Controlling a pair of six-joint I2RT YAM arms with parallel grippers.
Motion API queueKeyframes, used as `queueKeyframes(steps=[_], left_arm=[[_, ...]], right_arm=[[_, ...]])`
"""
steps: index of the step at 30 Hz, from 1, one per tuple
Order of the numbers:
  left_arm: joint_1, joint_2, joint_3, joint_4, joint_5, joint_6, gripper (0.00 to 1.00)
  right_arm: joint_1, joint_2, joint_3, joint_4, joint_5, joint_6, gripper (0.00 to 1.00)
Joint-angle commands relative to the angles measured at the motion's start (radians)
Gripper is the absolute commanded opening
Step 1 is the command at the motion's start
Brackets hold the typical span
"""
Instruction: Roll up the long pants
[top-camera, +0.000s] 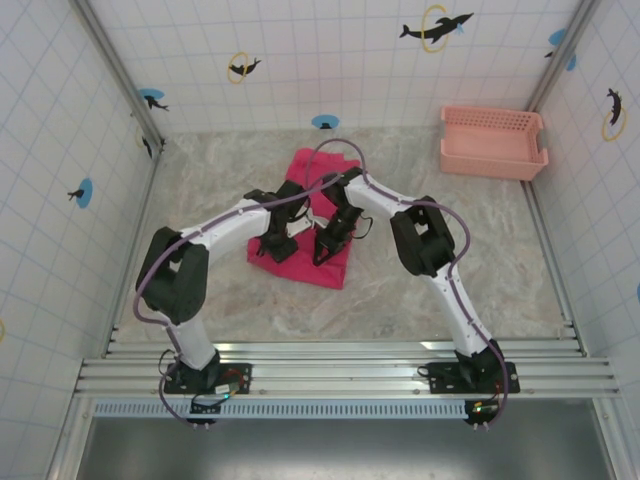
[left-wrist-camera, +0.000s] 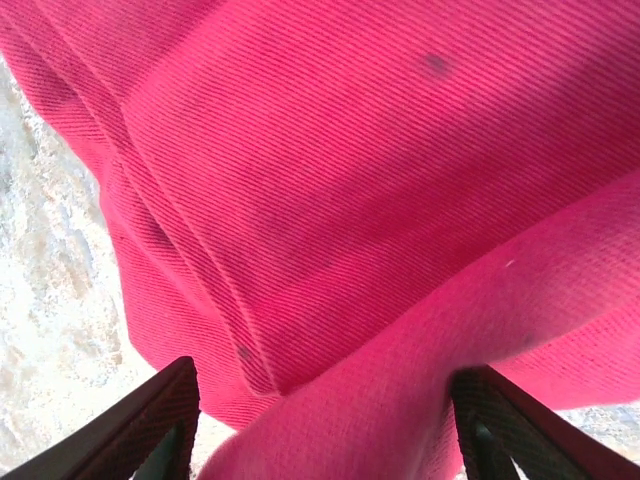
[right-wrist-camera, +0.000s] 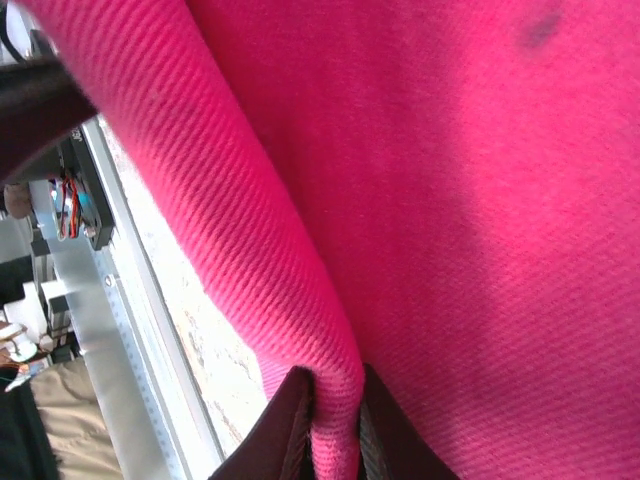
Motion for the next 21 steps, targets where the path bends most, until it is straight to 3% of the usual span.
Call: queueKeyframes(steps=[1, 12, 17, 21], left_arm=[[0.049, 0.086, 0.075, -0.007, -0.042, -0.055, 0.69], [0.103, 0.199, 0.130, 0.005, 0.007, -0.058, 0.69], [0.104, 0.207, 0.118, 0.013, 0.024, -0.063, 0.70], [0.104, 0.210, 0.114, 0.017, 0.034, -0.062, 0.70]], right_arm=[[0.024, -0.011, -0.019, -0.009, -0.039, -0.015, 0.18], [-0.016, -0.085, 0.033, -0.006, 0.152, 0.018, 0.40], [-0.025, -0.205, -0.012, 0.032, 0.320, 0.008, 0.44], [-0.010, -0.384, -0.165, 0.178, 0.473, -0.023, 0.47]])
